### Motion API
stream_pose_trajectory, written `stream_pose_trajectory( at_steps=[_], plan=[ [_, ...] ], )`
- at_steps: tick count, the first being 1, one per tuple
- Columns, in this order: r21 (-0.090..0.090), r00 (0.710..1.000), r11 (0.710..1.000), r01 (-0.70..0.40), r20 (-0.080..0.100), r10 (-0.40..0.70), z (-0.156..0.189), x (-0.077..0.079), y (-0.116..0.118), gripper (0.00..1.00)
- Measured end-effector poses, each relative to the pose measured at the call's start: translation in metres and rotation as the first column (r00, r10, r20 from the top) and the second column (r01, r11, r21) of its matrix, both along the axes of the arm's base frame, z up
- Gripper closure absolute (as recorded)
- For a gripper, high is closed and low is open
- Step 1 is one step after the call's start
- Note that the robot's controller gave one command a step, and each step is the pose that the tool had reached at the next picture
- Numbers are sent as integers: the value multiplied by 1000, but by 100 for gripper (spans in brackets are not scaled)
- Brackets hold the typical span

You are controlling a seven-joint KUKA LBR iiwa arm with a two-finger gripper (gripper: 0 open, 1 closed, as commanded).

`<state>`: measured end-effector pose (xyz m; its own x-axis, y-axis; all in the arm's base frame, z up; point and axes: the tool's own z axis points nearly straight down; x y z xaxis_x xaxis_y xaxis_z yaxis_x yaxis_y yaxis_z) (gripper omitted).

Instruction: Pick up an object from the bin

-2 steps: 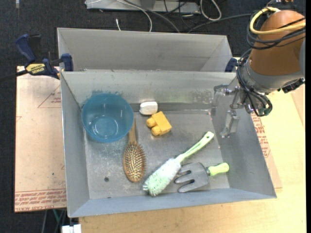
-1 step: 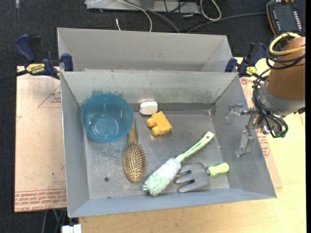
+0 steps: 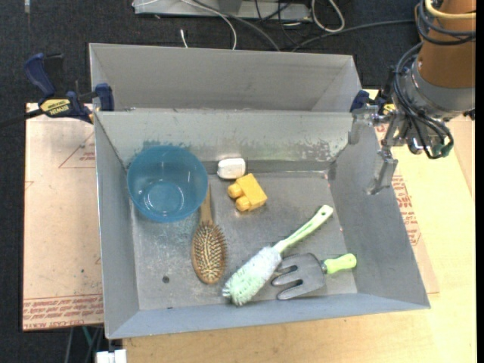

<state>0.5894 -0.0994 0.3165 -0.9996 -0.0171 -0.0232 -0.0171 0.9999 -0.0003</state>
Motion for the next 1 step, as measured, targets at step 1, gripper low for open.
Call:
stream_pose_trajectory(
  at_steps=[1],
  plan=[
    [-1,970,970,-243,-22,243,21,39,-41,0]
  ],
)
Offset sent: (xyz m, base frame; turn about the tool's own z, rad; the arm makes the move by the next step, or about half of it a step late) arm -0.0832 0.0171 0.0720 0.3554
